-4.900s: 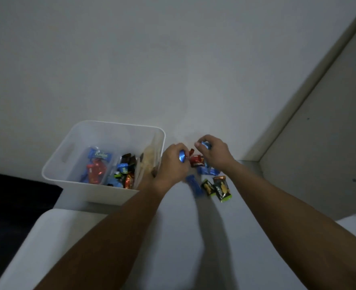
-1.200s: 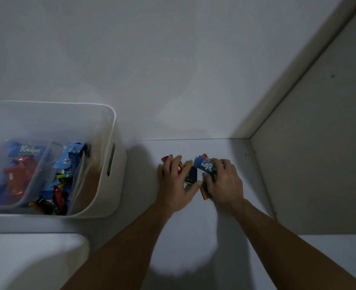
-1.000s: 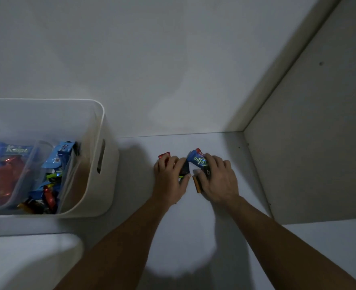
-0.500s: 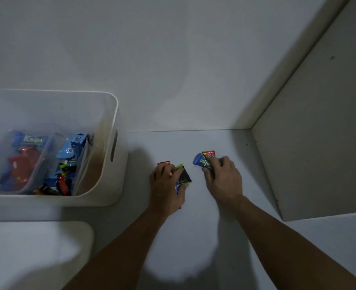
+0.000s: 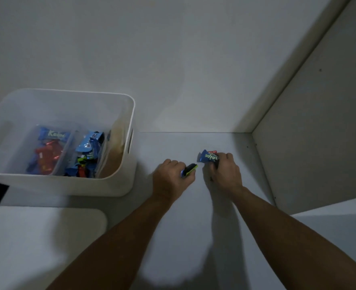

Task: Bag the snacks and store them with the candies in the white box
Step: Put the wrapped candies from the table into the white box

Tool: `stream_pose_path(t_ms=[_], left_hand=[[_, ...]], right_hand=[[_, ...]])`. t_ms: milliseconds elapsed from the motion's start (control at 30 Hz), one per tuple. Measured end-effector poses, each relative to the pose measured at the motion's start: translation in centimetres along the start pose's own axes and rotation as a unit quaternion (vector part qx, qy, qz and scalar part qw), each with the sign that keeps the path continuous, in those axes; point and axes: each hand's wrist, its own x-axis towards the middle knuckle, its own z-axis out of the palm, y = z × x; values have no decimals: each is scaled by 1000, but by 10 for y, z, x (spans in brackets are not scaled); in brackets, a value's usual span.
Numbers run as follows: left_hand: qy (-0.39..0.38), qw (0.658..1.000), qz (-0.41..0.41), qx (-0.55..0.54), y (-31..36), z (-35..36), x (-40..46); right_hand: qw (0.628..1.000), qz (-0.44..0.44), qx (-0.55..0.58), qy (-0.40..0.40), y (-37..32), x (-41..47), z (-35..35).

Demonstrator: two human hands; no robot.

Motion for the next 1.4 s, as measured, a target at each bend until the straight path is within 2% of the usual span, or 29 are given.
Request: stream_pose_path(t_ms=[100, 367, 467, 600, 733, 900, 1000, 1067, 1200, 1300, 1400], left_hand=[[-50, 997, -63, -22, 12, -39, 24], [68, 976, -174, -110, -2, -169, 83], [85, 973, -196, -93, -35, -203, 83], [56, 967, -239, -74, -87, -229, 70], [31, 947, -307, -87, -123, -242, 53], [-21, 905, -384, -182, -156, -242, 42], [-79, 843, -452, -281, -152, -253, 42], [-64, 809, -481, -333, -152, -259, 41], [-54, 830, -451, -325, -157, -268, 39], [-34, 860, -446, -244, -163, -281, 39], [57, 906, -388, -162, -176, -292, 32]], right_hand=[[999, -36, 31, 3, -35, 4, -33], [988, -131, 85, 13, -166, 17, -117], [984, -154, 87, -6, -213, 11, -117], [982, -164, 82, -43, -269, -5, -95], [983, -154, 64, -72, -309, -18, -65], [988, -116, 55, -87, -340, -25, -36], [984, -78, 90, -132, -351, -27, -24], [979, -51, 104, -166, -355, -31, -23], [983, -61, 85, -152, -357, -29, -30], [984, -88, 79, -134, -355, -32, -44], [965, -72, 153, -200, -351, -43, -63]])
